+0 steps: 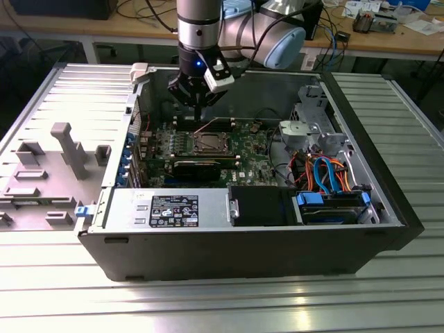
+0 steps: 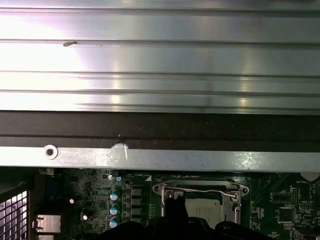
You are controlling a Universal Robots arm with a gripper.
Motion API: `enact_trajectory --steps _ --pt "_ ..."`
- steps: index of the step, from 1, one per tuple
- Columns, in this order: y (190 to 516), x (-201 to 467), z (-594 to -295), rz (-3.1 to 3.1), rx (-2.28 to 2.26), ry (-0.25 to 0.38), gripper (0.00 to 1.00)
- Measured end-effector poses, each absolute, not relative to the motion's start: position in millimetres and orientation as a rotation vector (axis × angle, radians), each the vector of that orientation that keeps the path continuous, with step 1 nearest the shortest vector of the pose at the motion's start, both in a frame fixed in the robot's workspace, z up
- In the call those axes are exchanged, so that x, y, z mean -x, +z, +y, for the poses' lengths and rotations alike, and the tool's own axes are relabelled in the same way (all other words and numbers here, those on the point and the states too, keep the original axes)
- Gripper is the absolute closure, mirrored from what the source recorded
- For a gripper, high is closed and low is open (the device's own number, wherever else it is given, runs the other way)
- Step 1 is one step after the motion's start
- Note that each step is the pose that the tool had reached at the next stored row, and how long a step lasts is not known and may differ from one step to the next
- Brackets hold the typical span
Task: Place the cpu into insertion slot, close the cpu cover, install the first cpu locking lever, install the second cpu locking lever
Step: 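Install the first cpu locking lever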
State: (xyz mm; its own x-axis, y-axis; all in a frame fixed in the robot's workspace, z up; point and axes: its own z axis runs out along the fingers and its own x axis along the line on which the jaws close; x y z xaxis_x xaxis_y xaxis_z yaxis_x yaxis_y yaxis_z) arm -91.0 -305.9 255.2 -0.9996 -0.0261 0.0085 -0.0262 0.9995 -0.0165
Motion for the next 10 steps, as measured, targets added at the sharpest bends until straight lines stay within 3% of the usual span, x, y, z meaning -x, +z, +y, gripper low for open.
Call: enact_trajectory --steps 10 --pt "248.9 79.7 -305.9 -3.133 -0.041 0.026 0.89"
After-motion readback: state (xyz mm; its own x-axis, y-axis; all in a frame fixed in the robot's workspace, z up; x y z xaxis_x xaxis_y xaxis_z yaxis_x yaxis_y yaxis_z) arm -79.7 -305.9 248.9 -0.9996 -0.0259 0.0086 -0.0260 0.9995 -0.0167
